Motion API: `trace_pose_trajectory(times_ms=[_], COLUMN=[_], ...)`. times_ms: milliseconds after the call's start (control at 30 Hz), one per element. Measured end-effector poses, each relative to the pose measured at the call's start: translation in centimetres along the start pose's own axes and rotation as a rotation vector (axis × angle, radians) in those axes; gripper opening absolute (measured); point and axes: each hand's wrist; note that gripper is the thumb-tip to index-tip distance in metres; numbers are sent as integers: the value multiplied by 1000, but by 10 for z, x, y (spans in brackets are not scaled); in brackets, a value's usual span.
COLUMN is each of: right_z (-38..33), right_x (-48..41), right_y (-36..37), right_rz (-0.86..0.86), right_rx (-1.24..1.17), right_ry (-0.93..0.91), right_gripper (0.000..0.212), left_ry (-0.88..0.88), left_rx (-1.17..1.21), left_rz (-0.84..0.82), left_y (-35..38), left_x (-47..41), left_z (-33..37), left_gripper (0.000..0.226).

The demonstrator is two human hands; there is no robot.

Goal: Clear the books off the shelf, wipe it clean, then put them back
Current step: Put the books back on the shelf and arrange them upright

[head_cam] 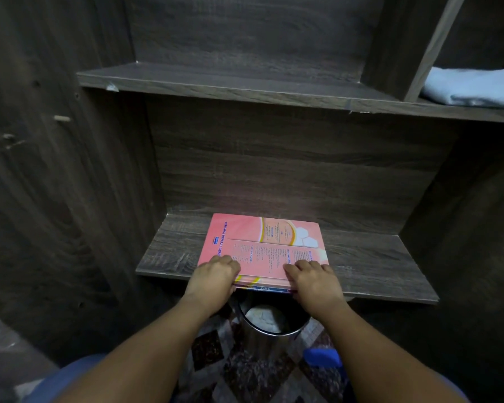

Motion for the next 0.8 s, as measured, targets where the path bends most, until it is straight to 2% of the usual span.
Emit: trace_pose_trajectory(times_ms=[800], right_z=[-12], right_x=[24], right_y=[-16], right_rz=[-39], right_rx=[48], right_ry=[22], right_gripper=[38], left_ry=[-23], left_rx=[89], left_rz=[-1], left_y=[-20], left_x=[25], left_z=[6], left_gripper=[35])
Point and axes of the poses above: each hand's wrist, its own x-axis away from the middle knuckle, its own y-axis out of the palm, z = x × y, and after that the axes turned 4 degrees about z, right-handed
